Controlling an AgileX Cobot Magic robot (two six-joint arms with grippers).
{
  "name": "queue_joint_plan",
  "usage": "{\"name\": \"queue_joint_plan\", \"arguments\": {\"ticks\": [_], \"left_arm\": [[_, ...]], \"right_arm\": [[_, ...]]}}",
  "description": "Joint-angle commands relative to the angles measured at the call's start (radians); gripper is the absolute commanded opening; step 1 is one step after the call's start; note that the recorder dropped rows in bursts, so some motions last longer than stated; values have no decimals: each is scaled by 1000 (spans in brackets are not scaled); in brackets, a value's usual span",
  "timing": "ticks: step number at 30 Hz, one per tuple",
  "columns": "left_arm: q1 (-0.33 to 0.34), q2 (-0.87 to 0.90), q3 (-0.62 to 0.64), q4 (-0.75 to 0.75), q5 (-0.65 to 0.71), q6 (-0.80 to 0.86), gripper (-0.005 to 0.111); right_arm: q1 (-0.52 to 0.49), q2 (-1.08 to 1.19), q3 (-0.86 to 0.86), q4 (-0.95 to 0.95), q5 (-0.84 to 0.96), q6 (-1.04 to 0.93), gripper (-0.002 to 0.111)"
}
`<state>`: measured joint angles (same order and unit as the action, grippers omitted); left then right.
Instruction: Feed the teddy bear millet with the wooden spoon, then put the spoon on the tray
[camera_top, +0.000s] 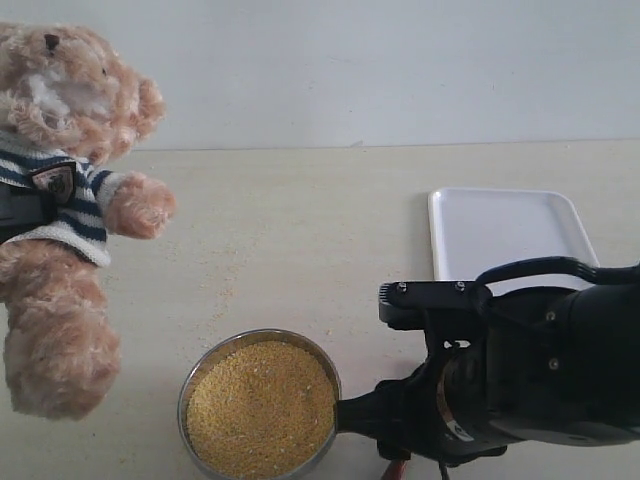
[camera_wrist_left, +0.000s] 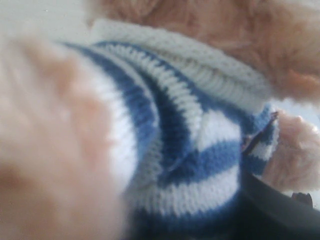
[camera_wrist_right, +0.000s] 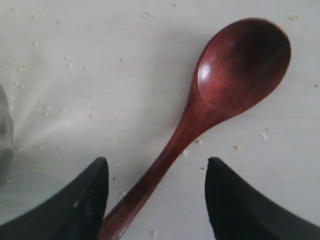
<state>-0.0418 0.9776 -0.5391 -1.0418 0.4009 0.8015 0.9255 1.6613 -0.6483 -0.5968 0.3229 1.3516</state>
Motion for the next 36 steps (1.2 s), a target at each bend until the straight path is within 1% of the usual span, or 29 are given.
{"name": "queue_joint_plan", "arguments": {"ticks": [1, 4, 11, 13, 15, 17, 19, 20, 22, 27, 31, 33, 36], "left_arm": [[-3, -9, -1, -15, -3, 3, 5], [-3, -9, -1, -15, -3, 3, 5], [-3, -9, -1, -15, 2, 3, 5], [-3, -9, -1, -17, 0, 3, 5], [-3, -9, -1, -23, 0, 3, 5], [-3, -9, -1, -23, 0, 3, 5], [-3, -9, -1, -23, 0, 3, 5], [-3, -9, -1, -23, 0, 3, 5], [-3, -9, -1, -23, 2, 3, 5], [-3, -9, -1, -23, 11, 3, 5], [-3, -9, -1, -23, 11, 3, 5], [-3, -9, -1, -23, 11, 3, 5], [-3, -9, -1, -23, 11, 3, 5]], "right_arm": [[2, 34, -3, -2, -47, 12, 57], [2, 69, -3, -2, -59, 25, 57], [2, 73, -3, -20, 42, 25, 57], [2, 65, -3, -36, 83, 23, 54], [2, 62, -3, -50, 139, 18, 43], [2, 62, -3, -56, 184, -16, 26], [2, 62, -3, -59, 213, -48, 12], [2, 62, -3, -65, 228, -50, 7], [2, 62, -3, -80, 249, -50, 0], [2, 60, -3, -120, 284, -85, 0], [2, 13, -3, -174, 359, -130, 0], [2, -40, -3, -194, 367, -209, 0], [2, -161, -3, -177, 352, -403, 0]]}}
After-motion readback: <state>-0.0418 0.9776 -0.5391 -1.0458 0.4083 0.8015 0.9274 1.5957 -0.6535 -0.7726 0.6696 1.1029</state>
